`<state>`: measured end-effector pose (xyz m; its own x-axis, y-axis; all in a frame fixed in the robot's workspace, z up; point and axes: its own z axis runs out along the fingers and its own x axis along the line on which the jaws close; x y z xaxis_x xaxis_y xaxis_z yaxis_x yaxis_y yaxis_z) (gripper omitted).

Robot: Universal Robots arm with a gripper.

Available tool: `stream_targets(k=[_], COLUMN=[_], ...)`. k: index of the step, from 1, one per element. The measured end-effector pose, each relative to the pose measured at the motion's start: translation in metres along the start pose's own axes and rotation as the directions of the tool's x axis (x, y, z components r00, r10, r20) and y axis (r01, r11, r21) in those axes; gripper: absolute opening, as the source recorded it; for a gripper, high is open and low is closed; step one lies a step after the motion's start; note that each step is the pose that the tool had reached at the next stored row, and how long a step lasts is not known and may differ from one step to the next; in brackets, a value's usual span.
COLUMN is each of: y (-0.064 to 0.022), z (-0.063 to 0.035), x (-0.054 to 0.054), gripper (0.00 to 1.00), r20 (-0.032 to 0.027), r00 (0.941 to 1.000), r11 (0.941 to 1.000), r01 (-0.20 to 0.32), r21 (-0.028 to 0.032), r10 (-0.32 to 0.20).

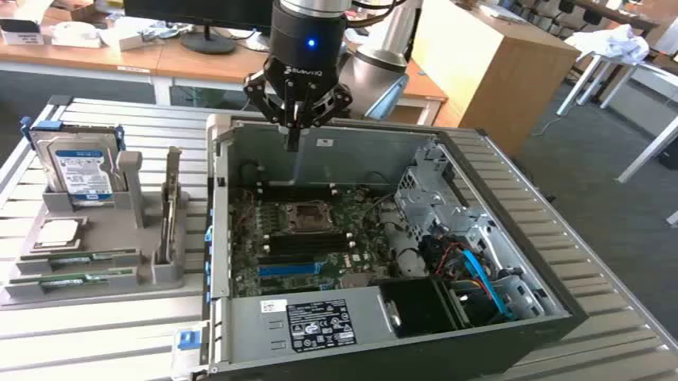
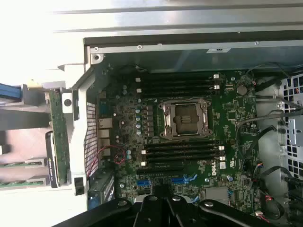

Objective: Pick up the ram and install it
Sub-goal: 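Reach for the ram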

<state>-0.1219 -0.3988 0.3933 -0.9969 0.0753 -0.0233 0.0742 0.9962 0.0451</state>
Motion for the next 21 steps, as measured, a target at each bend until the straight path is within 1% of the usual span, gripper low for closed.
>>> stream_targets(k=[12, 15, 21], y=[0.0, -0.0003, -0.001], z=[0.0, -0.0001, -0.0004], x=[0.001, 0.003, 0.013], gripper=[0.1, 0.1, 0.1], r20=[0.0001, 0.0, 0.0], r00=[1.0, 1.0, 1.0], r11=[1.0, 1.0, 1.0], r01=[0.0, 0.0, 0.0], r21=[-0.0001, 0.0001, 0.0], r10=[0.0, 0.0, 0.0])
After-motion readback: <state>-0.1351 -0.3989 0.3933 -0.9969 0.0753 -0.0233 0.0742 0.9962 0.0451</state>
